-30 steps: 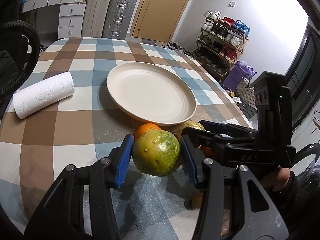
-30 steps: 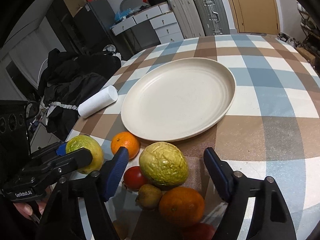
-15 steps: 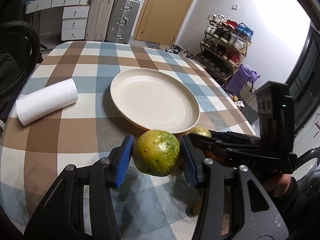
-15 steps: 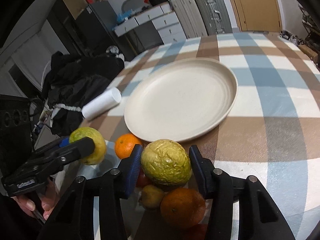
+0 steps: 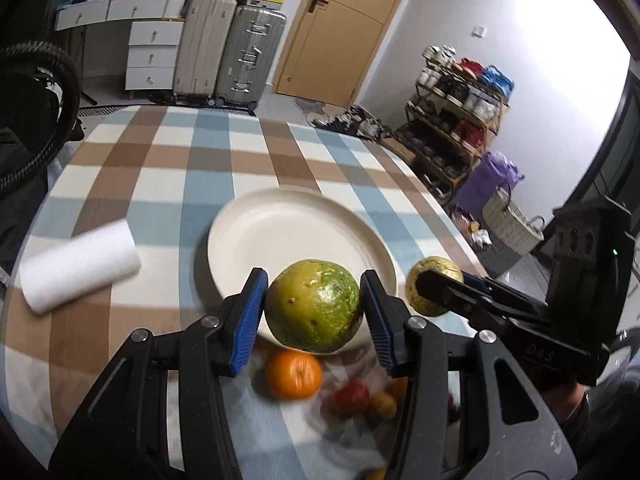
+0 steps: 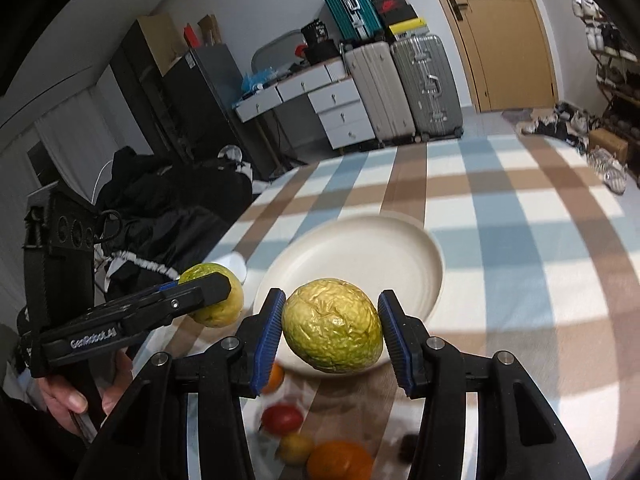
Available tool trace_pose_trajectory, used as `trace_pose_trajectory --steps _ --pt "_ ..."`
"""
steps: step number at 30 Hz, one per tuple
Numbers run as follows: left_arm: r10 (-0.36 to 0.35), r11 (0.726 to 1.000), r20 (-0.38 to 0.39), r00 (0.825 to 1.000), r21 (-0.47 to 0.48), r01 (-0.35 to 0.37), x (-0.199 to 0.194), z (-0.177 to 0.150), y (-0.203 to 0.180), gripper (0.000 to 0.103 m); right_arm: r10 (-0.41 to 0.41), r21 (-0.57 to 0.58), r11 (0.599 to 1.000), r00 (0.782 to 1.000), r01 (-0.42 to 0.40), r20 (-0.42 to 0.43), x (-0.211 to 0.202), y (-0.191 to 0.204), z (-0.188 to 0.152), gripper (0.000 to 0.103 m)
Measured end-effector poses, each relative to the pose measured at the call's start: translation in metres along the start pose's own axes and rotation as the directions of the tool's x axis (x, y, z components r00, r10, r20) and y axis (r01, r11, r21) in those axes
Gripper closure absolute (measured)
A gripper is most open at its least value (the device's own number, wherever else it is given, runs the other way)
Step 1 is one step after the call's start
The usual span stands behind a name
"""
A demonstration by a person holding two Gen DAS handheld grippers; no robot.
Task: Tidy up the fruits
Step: 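Carry both fruits over the cream plate and open both tools to release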
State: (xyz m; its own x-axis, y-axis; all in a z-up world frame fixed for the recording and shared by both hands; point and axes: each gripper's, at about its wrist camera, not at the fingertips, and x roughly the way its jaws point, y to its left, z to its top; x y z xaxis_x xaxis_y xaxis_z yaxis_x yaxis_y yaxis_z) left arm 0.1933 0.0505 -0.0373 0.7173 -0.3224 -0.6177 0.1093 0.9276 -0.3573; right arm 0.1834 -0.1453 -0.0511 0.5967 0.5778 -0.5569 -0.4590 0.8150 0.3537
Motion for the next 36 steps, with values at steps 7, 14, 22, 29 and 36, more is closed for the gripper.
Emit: trace_pose_trajectory --steps 7,14,22,29,36 --pt "0.023 1.0 0.017 1.0 0.001 -0.023 0.032 0.049 0.004 0.058 0.025 0.007 1.0 1.0 -0.025 0.016 0.019 -0.016 0.053 0.054" --pt "0.029 0.999 -0.042 0.999 -0.027 -0.03 0.092 0.078 0.016 0.058 0.084 0.136 0.988 0.994 -0.075 -0.065 0.073 -0.046 0.08 0.054" --pt "0.01 0.997 -0.112 0.994 -0.076 -0.018 0.144 0.073 0.038 0.057 0.091 0.219 0.975 0.977 -0.047 -0.193 0.128 -0.068 0.071 0.054" --pt "-0.003 0.995 -0.127 0.992 -0.098 -0.009 0.168 0.073 0.045 0.057 0.09 0.251 0.967 0.972 -0.034 -0.216 0.145 -0.076 0.07 0.054" --pt "-0.015 0.992 -0.092 0.996 -0.125 0.003 0.169 0.077 0.046 0.056 0.116 0.318 0.947 0.976 -0.053 -0.183 0.146 -0.081 0.069 0.047"
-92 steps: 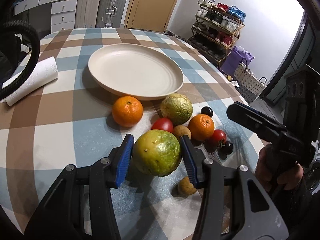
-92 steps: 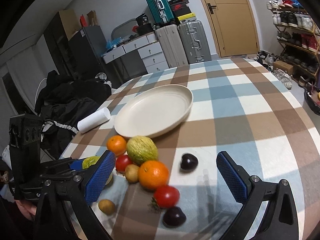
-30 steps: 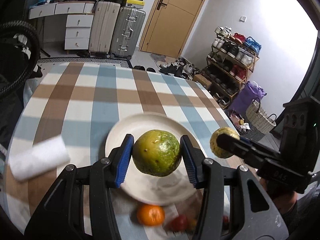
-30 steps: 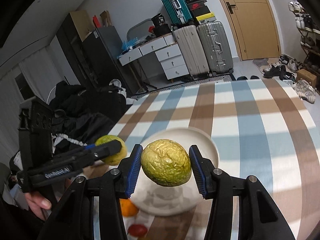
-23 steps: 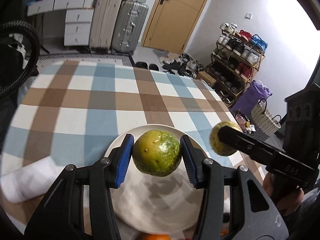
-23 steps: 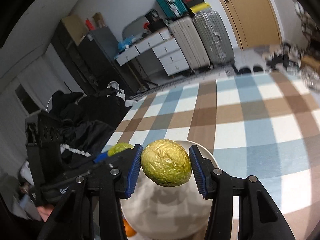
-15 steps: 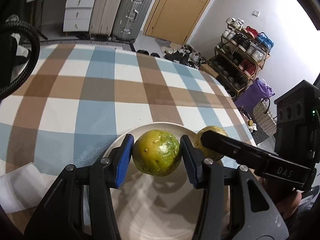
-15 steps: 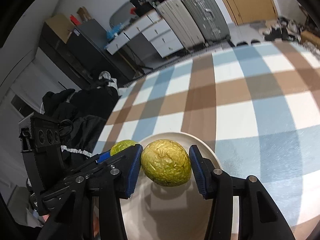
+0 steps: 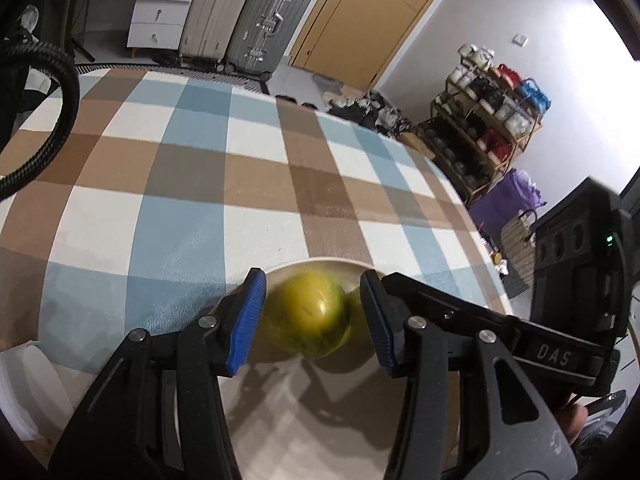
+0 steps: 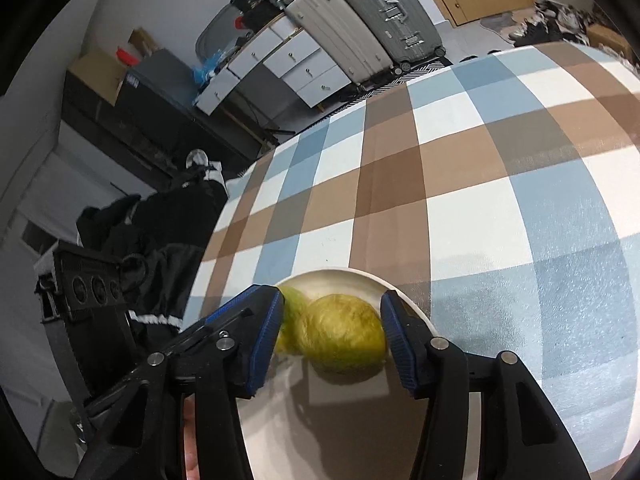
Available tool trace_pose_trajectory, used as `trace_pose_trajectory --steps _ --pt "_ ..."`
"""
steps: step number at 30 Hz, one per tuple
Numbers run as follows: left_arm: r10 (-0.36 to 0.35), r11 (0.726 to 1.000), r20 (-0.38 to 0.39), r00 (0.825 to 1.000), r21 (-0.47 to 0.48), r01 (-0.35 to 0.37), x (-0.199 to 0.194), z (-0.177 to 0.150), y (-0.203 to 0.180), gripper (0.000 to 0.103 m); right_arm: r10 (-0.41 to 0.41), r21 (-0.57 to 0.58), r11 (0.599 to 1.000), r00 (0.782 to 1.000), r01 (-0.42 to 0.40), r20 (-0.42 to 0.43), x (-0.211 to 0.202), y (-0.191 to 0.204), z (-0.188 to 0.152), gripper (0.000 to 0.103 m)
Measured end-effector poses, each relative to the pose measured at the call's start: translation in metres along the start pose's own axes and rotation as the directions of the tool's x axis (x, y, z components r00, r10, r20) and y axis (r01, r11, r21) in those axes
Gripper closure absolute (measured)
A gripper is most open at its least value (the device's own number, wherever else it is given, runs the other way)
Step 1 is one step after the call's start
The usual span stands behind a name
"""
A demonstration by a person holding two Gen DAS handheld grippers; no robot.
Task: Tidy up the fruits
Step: 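Carry both fruits over the cream plate and open both tools to release, then lift both tools away from the plate toward the remaining fruits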
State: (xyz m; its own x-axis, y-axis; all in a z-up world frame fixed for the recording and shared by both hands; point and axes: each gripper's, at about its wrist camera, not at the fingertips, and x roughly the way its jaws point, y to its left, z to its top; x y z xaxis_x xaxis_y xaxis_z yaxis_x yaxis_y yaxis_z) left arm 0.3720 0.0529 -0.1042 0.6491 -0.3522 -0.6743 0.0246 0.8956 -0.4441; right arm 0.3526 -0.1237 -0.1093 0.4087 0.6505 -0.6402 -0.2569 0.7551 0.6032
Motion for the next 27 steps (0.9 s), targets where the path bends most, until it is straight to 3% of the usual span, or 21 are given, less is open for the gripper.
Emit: trace_pose_trajectory --steps 2,4,8,10,15,18,22,27 --pt "0.013 1.0 0.011 1.0 0.009 -0.013 -0.004 0.0 -0.001 0.047 0.022 0.034 0.999 1.0 -0.022 0.002 -0.003 -0.002 -0.001 0.039" --pt "0.013 1.0 0.024 1.0 0.0 -0.013 -0.012 0.001 -0.002 0.045 0.021 0.037 0.999 0.999 -0.023 0.037 -0.013 -0.001 -0.002 0.038" --pt "0.038 0.999 0.061 0.997 0.007 -0.038 -0.036 -0.002 -0.005 0.022 0.014 0.019 1.0 0.992 -0.017 0.126 -0.048 0.007 -0.008 0.024" --pt "0.064 0.998 0.084 0.994 0.015 -0.066 -0.05 -0.005 -0.009 0.021 0.001 -0.009 1.0 0.985 0.001 0.172 -0.068 0.014 -0.014 0.016" --pt "0.154 0.984 0.135 0.979 0.068 -0.164 -0.089 -0.02 -0.03 0.014 -0.027 -0.102 0.993 0.968 0.055 0.251 -0.116 0.034 -0.039 0.007" --pt "0.232 0.961 0.202 0.952 0.105 -0.256 -0.115 -0.033 -0.047 0.01 -0.04 -0.125 0.989 0.96 0.077 0.276 -0.137 0.042 -0.056 0.004" --pt "0.257 0.944 0.261 0.931 0.137 -0.299 -0.147 -0.051 -0.064 0.001 -0.048 -0.148 0.983 0.936 0.106 0.348 -0.169 0.054 -0.082 0.0" --pt "0.265 0.935 0.291 0.919 0.154 -0.319 -0.177 -0.073 -0.078 0.001 -0.056 -0.184 0.973 0.913 0.141 0.403 -0.194 0.069 -0.109 0.0"
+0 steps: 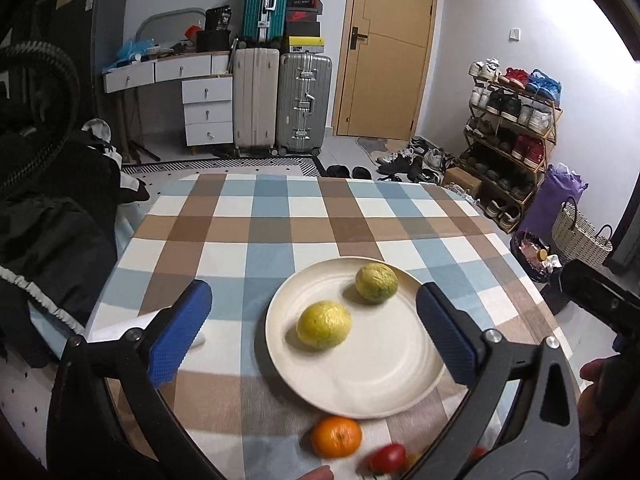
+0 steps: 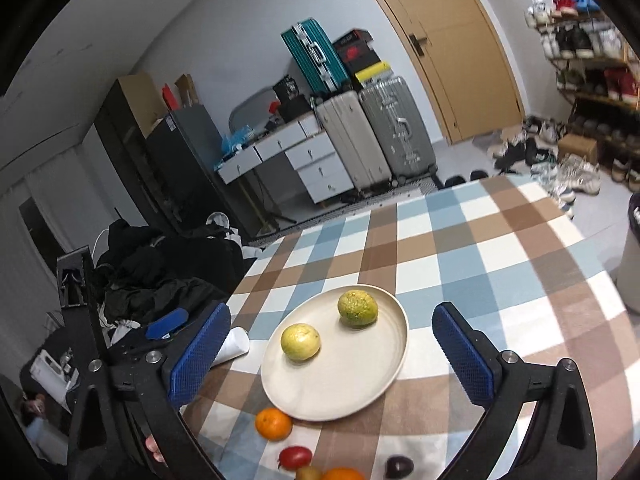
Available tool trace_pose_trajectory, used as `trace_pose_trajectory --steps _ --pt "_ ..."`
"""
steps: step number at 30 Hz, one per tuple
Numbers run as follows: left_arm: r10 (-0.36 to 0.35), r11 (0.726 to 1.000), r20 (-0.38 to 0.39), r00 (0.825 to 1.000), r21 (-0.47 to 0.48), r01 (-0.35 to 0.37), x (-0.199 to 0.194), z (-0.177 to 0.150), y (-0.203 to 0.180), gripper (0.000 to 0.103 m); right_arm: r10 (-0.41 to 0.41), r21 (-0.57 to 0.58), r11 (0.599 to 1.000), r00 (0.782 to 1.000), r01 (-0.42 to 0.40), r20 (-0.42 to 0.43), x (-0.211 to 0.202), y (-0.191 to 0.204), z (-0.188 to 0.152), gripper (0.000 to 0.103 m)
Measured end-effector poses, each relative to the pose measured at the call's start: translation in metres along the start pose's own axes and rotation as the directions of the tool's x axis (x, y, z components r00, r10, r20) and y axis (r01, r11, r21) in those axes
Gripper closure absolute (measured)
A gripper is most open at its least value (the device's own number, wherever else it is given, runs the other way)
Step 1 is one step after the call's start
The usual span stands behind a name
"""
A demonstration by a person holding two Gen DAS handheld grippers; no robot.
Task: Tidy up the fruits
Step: 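Lift both tools away from the plate toward the remaining fruits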
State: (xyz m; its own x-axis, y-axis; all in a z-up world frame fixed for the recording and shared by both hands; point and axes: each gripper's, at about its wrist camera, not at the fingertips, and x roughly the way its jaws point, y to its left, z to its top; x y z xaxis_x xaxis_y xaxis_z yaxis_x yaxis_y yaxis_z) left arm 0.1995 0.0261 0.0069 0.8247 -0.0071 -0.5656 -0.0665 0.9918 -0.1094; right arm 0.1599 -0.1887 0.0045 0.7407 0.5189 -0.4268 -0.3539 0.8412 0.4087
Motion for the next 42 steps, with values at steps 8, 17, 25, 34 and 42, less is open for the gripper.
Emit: trace_pose_trajectory --steps 8,17,25,34,42 --pt "-0.032 0.999 0.039 0.999 0.03 0.031 -0.057 -0.027 -0.008 0.001 -0.063 -0.111 0.991 0.989 0.078 0.134 -0.055 0.026 -0.03 0.0" --pt "-0.103 0.995 0.052 0.993 0.021 0.102 -0.103 -0.068 -0.011 0.001 -0.108 -0.163 0.976 0.975 0.141 0.196 -0.098 0.038 -0.069 0.0" --pt "-0.145 0.989 0.027 0.989 -0.007 0.146 -0.119 -0.105 -0.006 0.001 -0.165 -0.171 0.966 0.971 0.194 0.172 -0.112 0.037 -0.101 0.0" --pt "-0.21 0.975 -0.144 0.967 0.038 0.217 -0.092 -0.154 -0.011 0.001 -0.259 -0.179 0.948 0.965 0.264 0.048 -0.098 0.018 -0.146 0.0" --pt "-0.207 0.967 -0.236 0.949 0.1 0.235 -0.072 -0.18 -0.027 0.001 -0.299 -0.216 0.931 0.954 0.294 0.011 -0.097 0.017 -0.166 0.0"
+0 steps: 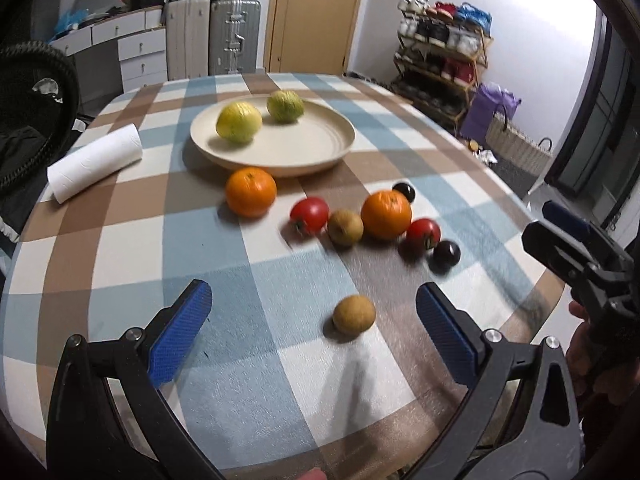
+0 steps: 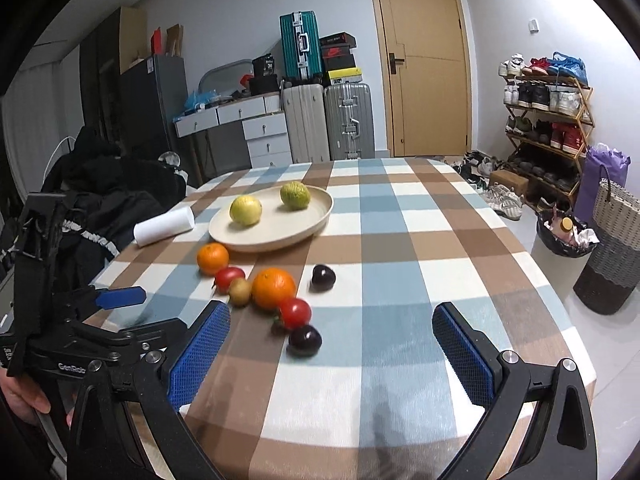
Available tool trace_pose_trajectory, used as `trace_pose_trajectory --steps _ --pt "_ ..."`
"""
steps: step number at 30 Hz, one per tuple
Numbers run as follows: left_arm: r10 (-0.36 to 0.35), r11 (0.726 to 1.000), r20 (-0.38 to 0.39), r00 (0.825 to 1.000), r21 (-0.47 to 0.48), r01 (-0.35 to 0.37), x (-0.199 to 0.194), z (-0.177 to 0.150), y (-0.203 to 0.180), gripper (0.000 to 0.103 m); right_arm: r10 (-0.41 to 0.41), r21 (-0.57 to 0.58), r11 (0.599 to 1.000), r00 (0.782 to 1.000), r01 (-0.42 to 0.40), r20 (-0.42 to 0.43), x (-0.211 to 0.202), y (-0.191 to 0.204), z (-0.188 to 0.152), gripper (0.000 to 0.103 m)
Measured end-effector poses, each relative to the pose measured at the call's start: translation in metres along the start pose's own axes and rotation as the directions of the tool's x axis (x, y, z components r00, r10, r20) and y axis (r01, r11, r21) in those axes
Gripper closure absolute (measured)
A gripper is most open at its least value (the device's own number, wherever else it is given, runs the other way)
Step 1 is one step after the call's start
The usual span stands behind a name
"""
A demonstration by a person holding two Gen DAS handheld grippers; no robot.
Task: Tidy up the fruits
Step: 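Lift both tools away from the plate toward the remaining fruits, then grasp the brown kiwi with the left tool while the right tool grasps the dark plum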
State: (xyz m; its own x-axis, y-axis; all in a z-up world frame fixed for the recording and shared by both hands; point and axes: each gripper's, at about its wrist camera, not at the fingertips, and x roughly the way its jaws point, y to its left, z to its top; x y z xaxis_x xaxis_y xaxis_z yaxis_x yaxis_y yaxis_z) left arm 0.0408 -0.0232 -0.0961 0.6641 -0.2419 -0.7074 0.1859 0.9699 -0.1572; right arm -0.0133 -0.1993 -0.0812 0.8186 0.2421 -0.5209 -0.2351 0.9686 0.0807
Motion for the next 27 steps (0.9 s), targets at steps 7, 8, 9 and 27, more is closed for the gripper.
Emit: trace_pose_trajectory --steps 7,8,9,27 --pt "-0.014 1.0 -0.053 0.998 -0.001 0.014 0.011 -0.006 -0.002 0.01 -0.012 -0.005 1.0 1.0 0.011 -0.011 -0.004 0.0 -0.006 0.0" --pt "-0.016 1.0 -0.06 0.998 0.004 0.016 0.012 -0.006 -0.002 0.013 -0.012 -0.003 1.0 1.0 0.012 -0.014 -0.004 0.0 -0.006 0.0" --pt "-0.017 1.0 -0.065 0.998 0.012 0.018 0.013 -0.007 -0.004 0.015 -0.012 0.0 1.0 1.0 0.012 -0.017 -0.004 0.0 -0.007 0.0" --pt "-0.031 0.993 -0.113 0.993 0.108 0.043 0.019 -0.009 -0.021 0.071 -0.004 0.009 1.0 1.0 0.004 -0.031 -0.006 0.002 -0.019 0.0"
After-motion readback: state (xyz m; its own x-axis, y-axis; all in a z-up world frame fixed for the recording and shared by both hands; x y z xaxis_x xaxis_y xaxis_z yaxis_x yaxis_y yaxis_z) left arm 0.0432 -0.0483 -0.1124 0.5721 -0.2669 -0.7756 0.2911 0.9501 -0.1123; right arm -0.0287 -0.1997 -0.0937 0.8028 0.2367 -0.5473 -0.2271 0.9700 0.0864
